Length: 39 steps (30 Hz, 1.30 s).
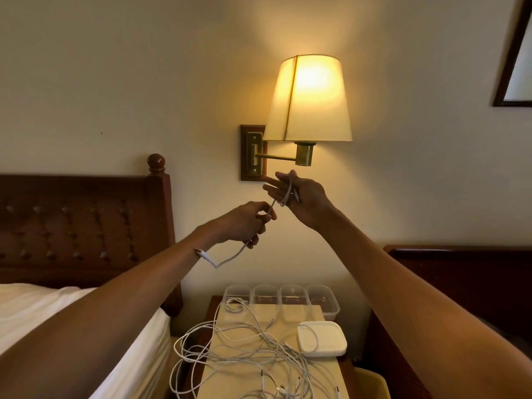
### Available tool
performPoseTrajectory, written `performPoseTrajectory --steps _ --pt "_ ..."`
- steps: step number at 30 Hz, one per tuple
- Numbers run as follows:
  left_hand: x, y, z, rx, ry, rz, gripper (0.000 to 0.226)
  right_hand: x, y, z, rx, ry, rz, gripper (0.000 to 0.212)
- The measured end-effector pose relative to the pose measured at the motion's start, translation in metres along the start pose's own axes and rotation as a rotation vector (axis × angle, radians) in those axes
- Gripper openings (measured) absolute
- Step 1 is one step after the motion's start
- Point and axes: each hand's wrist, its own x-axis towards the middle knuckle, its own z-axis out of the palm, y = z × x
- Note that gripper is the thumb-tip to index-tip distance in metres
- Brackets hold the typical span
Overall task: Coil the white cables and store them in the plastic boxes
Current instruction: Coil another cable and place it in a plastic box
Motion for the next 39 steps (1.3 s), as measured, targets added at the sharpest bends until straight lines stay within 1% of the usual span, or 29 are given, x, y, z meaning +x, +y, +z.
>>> performPoseTrajectory --steps 3,6,9,11,12,16,17,19,22,24,27,30,34,37,39 --pt "-0.004 0.009 0.008 0.070 -0.125 -0.043 0.035 0.007 0.005 -0.010 -0.246 0.080 -0.070 0.042" --pt "-0.008 0.023 0.009 0.137 -0.178 -0.022 0.035 0.009 0.010 -0.019 -0.563 0.136 -0.108 0.041" --pt "-0.010 0.034 -0.005 0.311 -0.198 0.059 0.032 0.005 0.015 -0.024 -0.829 0.071 -0.057 0.040" --pt "-0.012 0.039 -0.020 0.406 -0.206 0.115 0.030 0.002 0.017 -0.026 -0.919 -0.025 0.039 0.042" --pt "-0.012 0.042 -0.027 0.414 -0.214 0.128 0.029 0.001 0.018 -0.026 -0.927 -0.068 0.090 0.043" --pt "-0.018 0.056 -0.052 0.384 -0.247 0.146 0.027 -0.005 0.022 -0.022 -0.914 -0.114 0.288 0.044" --pt "-0.019 0.058 -0.057 0.380 -0.244 0.155 0.026 -0.008 0.022 -0.021 -0.929 -0.128 0.319 0.044" --pt "-0.019 0.057 -0.065 0.393 -0.214 0.184 0.025 -0.016 0.021 -0.019 -0.910 -0.152 0.326 0.043" --pt "-0.017 0.048 -0.072 0.486 -0.071 0.249 0.023 -0.026 0.020 -0.018 -0.738 -0.115 0.303 0.036" --pt "-0.014 0.038 -0.073 0.488 0.054 0.291 0.022 -0.029 0.018 -0.017 -0.589 -0.109 0.324 0.033" --pt "-0.010 0.023 -0.069 0.441 0.201 0.323 0.019 -0.031 0.012 -0.013 -0.349 -0.176 0.425 0.039" --pt "-0.006 0.010 -0.063 0.419 0.277 0.336 0.017 -0.031 0.007 -0.006 -0.223 -0.233 0.454 0.043" --pt "-0.006 0.003 -0.056 0.433 0.280 0.309 0.017 -0.030 0.003 -0.003 -0.126 -0.250 0.401 0.042" --pt "-0.005 0.000 -0.051 0.465 0.218 0.231 0.020 -0.031 0.001 -0.005 -0.071 -0.240 0.372 0.042" --pt "-0.005 -0.002 -0.049 0.445 0.172 0.181 0.021 -0.031 0.001 -0.006 -0.063 -0.224 0.361 0.042"
